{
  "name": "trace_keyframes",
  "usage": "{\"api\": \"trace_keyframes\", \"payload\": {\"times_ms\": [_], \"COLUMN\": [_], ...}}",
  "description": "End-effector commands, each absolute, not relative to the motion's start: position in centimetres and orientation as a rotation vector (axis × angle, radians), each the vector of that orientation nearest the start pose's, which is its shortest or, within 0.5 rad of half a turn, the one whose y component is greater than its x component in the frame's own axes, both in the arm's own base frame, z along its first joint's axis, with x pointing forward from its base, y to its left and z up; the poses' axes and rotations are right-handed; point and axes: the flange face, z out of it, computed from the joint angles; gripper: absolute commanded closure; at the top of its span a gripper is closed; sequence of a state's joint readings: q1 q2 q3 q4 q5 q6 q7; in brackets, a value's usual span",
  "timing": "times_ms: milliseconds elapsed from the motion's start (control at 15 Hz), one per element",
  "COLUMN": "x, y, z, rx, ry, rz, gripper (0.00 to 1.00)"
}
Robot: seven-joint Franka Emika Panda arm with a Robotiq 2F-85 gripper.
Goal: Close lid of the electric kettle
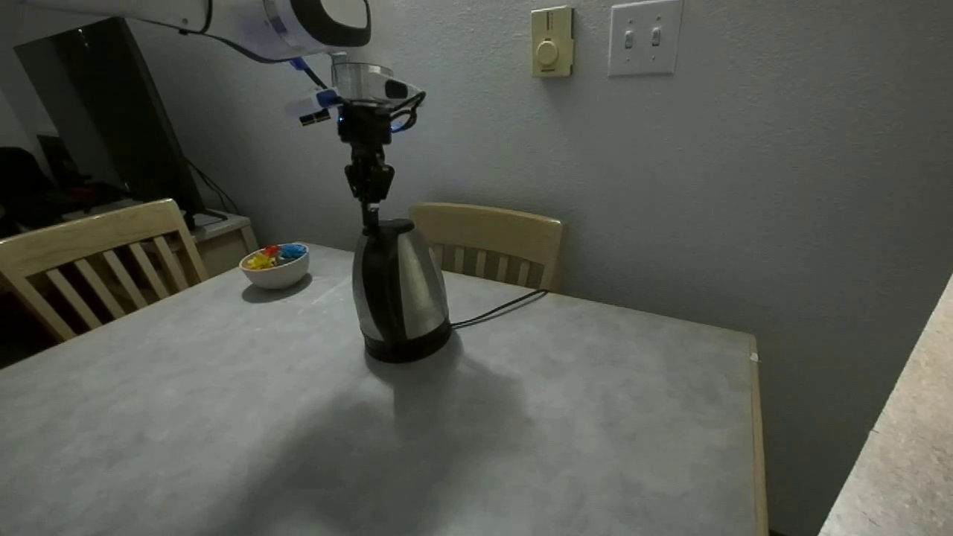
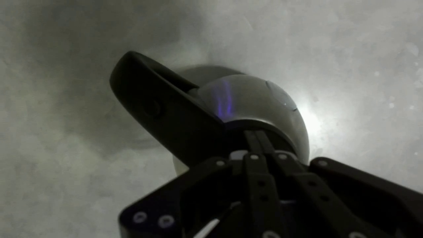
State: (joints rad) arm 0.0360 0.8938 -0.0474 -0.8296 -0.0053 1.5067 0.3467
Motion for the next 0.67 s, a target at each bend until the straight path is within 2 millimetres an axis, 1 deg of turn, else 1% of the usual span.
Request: {"api": "trace_keyframes", "payload": {"times_ms": [0, 133, 200, 267, 333, 600], "x": [75.7, 75.9, 75.9, 75.9, 75.5, 75.5], "y": [-0.4, -0.1, 0.2, 0.8, 1.0, 1.4], "z": [32.9, 33.2, 33.7, 34.7, 36.7, 36.6], "rx": [-3.167, -3.198, -3.214, -3.232, -3.188, -3.213], "ry": [0.555, 0.516, 0.489, 0.473, 0.515, 0.497], "rz": [0.423, 0.403, 0.391, 0.355, 0.344, 0.34], "gripper": [1.0, 1.0, 1.0, 1.0, 0.99, 0.99]}}
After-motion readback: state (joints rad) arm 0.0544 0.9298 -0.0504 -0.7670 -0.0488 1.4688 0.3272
